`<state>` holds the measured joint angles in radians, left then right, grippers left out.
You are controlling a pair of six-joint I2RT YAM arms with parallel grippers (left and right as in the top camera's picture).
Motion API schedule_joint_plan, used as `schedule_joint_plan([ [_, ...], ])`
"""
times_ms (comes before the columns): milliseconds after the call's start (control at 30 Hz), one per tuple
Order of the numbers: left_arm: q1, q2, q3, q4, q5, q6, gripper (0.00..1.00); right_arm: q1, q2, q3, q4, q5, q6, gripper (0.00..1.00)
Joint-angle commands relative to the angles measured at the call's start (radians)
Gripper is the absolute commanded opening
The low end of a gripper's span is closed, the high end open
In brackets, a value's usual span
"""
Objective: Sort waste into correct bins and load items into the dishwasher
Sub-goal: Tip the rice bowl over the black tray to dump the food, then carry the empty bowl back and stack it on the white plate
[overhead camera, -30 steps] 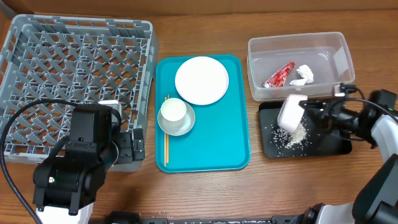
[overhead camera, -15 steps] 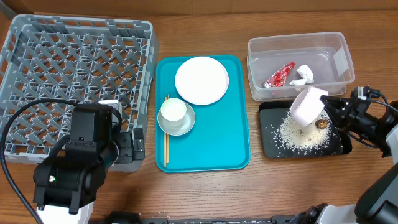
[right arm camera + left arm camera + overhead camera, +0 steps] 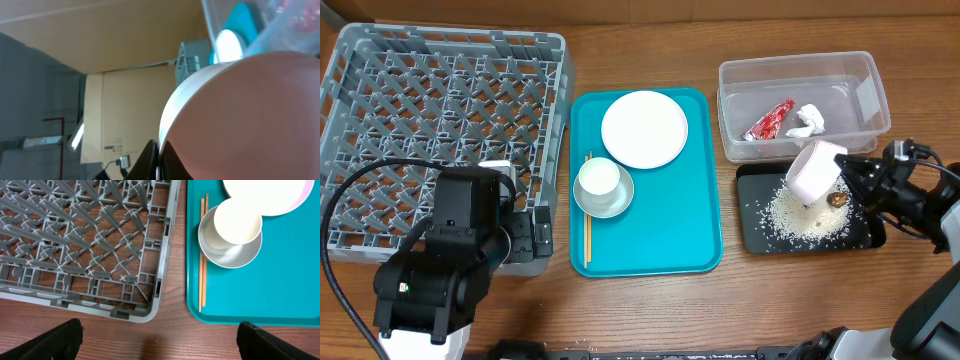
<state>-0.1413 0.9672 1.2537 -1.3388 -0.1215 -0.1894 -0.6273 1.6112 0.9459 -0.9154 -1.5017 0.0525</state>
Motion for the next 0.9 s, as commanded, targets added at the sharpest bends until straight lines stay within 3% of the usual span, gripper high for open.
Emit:
schedule_joint_plan([
  [0,0.01,0.002,0.02,0.005,-0.016,-0.021,1.0,0.044,-0.016,-0.004,-0.041,0.192,-0.021,0.04],
  [100,0.01,0.002,0.02,0.005,-0.016,-0.021,1.0,0.106,-0.023,0.022,-0.14,0.177,-0.24,0.04],
  [200,0.01,0.002,0.02,0.004,-0.016,-0.021,1.0,0.166,-0.027,0.091,-0.317,0.172,-0.55,0.04],
  [267,0.01,0.002,0.02,0.004,-0.016,-0.021,1.0,0.184,-0.027,0.114,-0.336,0.177,-0.54,0.04],
  [367,0.01,0.002,0.02,0.005,-0.016,-0.021,1.0,0.185,-0.027,0.115,-0.291,0.175,-0.411,0.04],
  [533,0.01,0.002,0.02,0.002,-0.016,-0.021,1.0,0.208,-0.027,0.115,-0.372,0.177,-0.544,0.04],
  [700,0.01,0.002,0.02,0.0,-0.016,-0.021,1.0,0.198,-0.027,0.115,-0.4,-0.045,-0.53,0.04],
  [867,0.01,0.002,0.02,0.0,-0.016,-0.021,1.0,0.201,-0.027,0.114,-0.381,-0.068,-0.544,0.04],
])
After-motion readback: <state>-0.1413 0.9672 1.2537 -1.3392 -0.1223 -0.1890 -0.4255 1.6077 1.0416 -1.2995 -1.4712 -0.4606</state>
